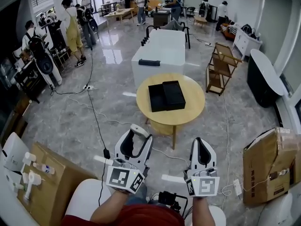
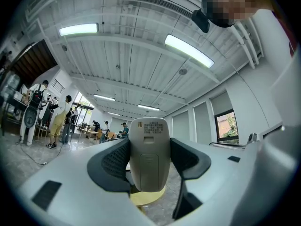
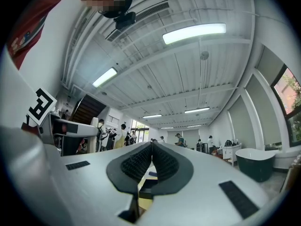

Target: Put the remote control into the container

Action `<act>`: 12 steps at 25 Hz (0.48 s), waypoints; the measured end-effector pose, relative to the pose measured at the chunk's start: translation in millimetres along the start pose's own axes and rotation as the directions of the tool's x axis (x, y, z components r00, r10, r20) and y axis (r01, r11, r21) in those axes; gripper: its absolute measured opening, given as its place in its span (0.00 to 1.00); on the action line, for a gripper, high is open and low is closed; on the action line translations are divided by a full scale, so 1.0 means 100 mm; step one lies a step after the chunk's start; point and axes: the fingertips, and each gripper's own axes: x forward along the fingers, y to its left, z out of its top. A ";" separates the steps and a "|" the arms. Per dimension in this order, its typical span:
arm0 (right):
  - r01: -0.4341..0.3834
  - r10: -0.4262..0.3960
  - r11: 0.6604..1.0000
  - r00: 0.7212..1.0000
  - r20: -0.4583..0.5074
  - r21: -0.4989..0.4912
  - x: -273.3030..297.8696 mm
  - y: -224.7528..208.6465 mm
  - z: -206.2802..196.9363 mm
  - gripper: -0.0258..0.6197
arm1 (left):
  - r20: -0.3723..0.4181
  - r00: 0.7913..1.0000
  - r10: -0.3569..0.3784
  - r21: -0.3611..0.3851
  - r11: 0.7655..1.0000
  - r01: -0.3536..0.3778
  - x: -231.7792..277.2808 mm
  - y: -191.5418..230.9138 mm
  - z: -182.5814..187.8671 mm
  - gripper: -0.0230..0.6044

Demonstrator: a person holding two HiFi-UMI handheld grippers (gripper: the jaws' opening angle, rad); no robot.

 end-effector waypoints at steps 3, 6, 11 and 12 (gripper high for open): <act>0.004 -0.004 1.000 1.000 -0.001 -0.006 0.11 -0.03 -0.05 0.07 | 0.004 1.000 -0.006 -0.002 1.000 0.006 0.10 0.06 -0.02 0.48; 0.006 -0.006 1.000 1.000 -0.005 -0.017 0.25 -0.02 -0.09 0.07 | 0.005 1.000 -0.015 -0.008 1.000 0.015 0.23 0.15 -0.06 0.48; 0.018 -0.018 0.999 1.000 -0.009 -0.033 0.54 -0.05 -0.19 0.07 | 0.014 0.999 -0.031 -0.015 0.999 0.031 0.49 0.33 -0.11 0.48; 0.020 -0.020 0.999 1.000 -0.009 -0.035 0.62 -0.04 -0.21 0.07 | 0.015 0.999 -0.034 -0.017 0.999 0.034 0.54 0.38 -0.12 0.48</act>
